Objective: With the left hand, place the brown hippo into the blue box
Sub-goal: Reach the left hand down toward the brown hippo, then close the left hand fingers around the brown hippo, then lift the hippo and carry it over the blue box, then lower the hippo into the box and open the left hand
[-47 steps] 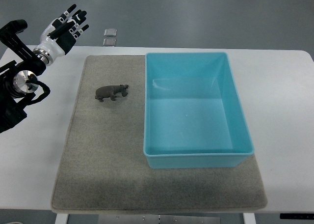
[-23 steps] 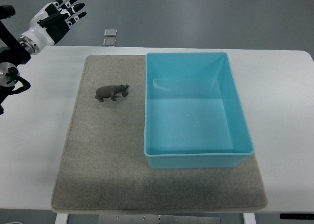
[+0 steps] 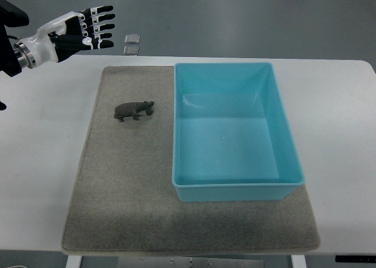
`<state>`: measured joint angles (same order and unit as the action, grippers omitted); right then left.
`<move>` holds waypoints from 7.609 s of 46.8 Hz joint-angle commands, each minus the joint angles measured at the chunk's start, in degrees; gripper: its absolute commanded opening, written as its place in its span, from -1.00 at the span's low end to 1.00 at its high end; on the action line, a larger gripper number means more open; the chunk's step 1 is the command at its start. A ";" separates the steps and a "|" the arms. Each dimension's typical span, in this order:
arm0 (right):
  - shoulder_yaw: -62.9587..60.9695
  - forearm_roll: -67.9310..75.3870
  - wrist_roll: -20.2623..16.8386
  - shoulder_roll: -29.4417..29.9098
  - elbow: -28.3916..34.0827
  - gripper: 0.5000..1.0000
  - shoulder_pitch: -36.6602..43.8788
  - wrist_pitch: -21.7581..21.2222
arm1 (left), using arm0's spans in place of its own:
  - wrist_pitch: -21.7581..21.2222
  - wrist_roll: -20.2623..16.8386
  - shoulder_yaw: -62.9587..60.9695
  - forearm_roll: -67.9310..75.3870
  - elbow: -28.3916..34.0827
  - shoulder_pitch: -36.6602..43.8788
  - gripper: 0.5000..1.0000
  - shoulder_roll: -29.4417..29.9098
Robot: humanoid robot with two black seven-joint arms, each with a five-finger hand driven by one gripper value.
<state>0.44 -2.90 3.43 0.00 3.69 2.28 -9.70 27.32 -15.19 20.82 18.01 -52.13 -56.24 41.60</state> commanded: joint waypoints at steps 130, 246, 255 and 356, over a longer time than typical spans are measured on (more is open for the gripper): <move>0.00 0.00 0.00 0.00 0.00 0.74 0.01 -0.06 | -13.79 4.29 -9.21 53.70 -9.39 -3.00 0.11 -2.40; 0.00 0.00 0.00 0.00 0.00 0.74 0.01 0.03 | -16.34 6.22 -5.61 52.12 -10.00 -9.68 -1.00 -1.43; 0.00 0.00 0.00 0.00 0.00 0.74 0.01 0.03 | -16.34 6.22 -5.61 52.21 -13.78 -13.46 -1.00 -2.57; 0.00 0.00 0.00 0.00 0.00 0.74 0.01 -0.06 | -19.94 5.25 -19.15 52.39 -11.06 -12.49 0.97 -28.41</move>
<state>0.44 -2.90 3.43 0.00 3.69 2.28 -9.73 7.54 -9.92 1.54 70.98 -63.19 -68.77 13.00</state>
